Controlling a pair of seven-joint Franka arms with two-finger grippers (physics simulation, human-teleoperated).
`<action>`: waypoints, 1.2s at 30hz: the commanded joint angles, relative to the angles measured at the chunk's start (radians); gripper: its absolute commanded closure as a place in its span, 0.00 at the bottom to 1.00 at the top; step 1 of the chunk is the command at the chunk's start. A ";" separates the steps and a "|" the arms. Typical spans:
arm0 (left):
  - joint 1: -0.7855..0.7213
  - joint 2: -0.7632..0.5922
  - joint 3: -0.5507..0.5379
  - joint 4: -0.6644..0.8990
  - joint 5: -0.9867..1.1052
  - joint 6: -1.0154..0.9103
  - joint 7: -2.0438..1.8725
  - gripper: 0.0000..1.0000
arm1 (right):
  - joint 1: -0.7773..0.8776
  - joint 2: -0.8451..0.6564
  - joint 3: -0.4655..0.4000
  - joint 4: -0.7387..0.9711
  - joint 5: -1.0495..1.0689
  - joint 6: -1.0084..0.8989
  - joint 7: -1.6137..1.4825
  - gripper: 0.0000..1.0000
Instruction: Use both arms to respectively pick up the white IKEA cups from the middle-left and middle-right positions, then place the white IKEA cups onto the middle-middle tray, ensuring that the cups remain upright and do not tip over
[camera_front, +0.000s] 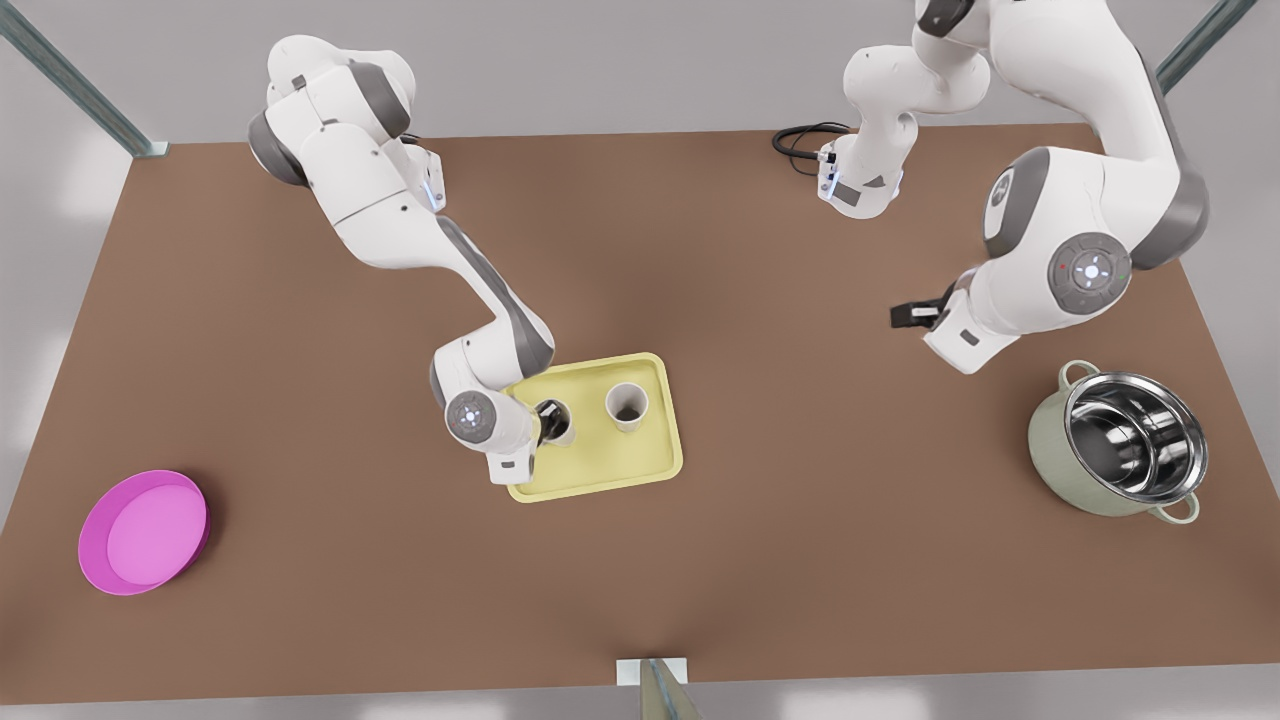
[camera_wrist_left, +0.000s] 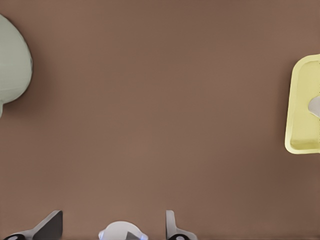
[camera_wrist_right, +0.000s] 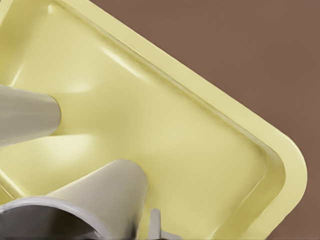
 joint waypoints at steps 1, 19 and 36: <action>0.004 0.001 0.000 0.001 -0.013 0.011 0.187 0.00 | -0.001 0.001 0.000 0.000 0.001 -0.009 0.087 0.00; 0.024 0.001 0.000 -0.001 -0.011 -0.010 0.195 0.00 | -0.044 -0.017 0.008 0.016 0.003 -0.072 0.064 0.00; 0.053 -0.013 -0.009 0.038 -0.075 -0.100 0.192 0.00 | -0.260 -0.471 -0.155 0.136 -0.266 -0.555 0.191 0.00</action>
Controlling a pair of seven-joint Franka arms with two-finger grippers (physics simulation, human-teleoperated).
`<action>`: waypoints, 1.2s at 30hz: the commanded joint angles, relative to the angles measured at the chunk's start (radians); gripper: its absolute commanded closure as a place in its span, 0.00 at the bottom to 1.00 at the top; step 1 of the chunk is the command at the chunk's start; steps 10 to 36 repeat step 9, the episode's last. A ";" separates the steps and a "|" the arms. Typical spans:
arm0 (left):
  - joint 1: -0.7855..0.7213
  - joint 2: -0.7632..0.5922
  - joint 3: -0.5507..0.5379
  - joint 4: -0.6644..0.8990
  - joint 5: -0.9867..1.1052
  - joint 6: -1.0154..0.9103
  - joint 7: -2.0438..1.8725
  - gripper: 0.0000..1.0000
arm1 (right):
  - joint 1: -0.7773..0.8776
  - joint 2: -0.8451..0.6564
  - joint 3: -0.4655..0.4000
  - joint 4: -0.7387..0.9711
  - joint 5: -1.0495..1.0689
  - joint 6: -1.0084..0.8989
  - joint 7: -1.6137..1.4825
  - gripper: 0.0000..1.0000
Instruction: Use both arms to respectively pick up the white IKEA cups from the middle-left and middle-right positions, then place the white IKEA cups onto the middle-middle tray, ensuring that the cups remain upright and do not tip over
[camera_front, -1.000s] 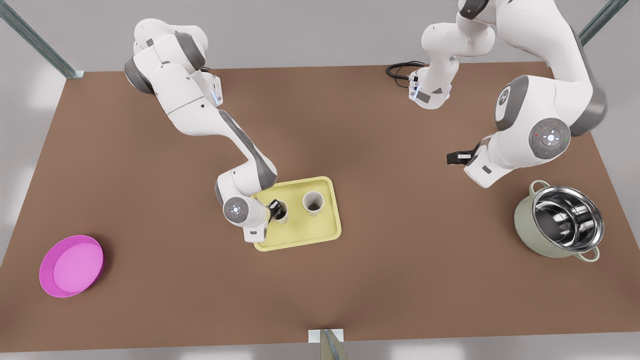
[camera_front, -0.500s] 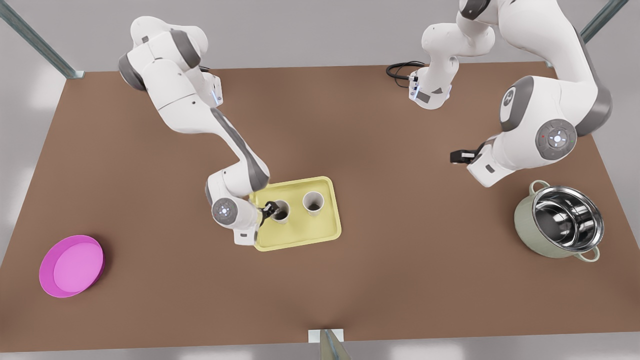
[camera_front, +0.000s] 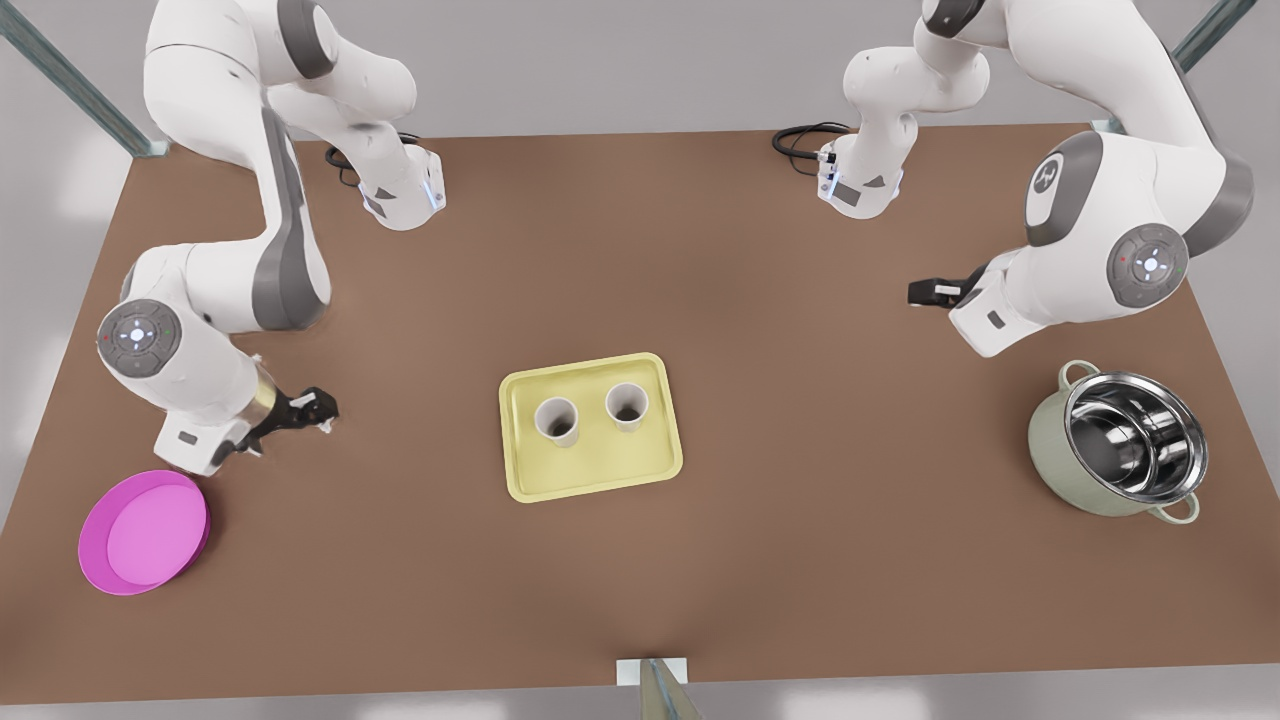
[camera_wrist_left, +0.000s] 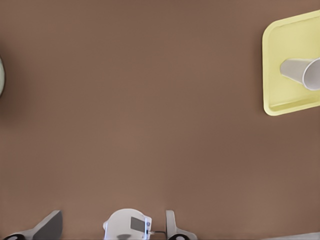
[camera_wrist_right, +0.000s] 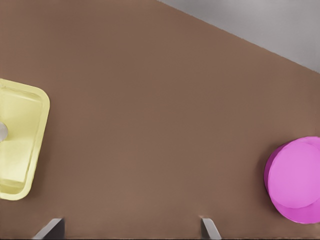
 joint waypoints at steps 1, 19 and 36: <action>0.007 0.000 0.004 0.001 -0.001 -0.014 0.025 0.00 | -0.028 -0.104 -0.002 -0.063 -0.030 -0.097 0.065 0.00; 0.007 -0.002 0.000 0.021 0.002 -0.020 -0.006 0.00 | -0.060 -0.208 -0.002 -0.176 -0.030 -0.095 0.114 0.00; 0.007 -0.002 0.000 0.021 0.002 -0.020 -0.006 0.00 | -0.060 -0.208 -0.002 -0.176 -0.030 -0.095 0.114 0.00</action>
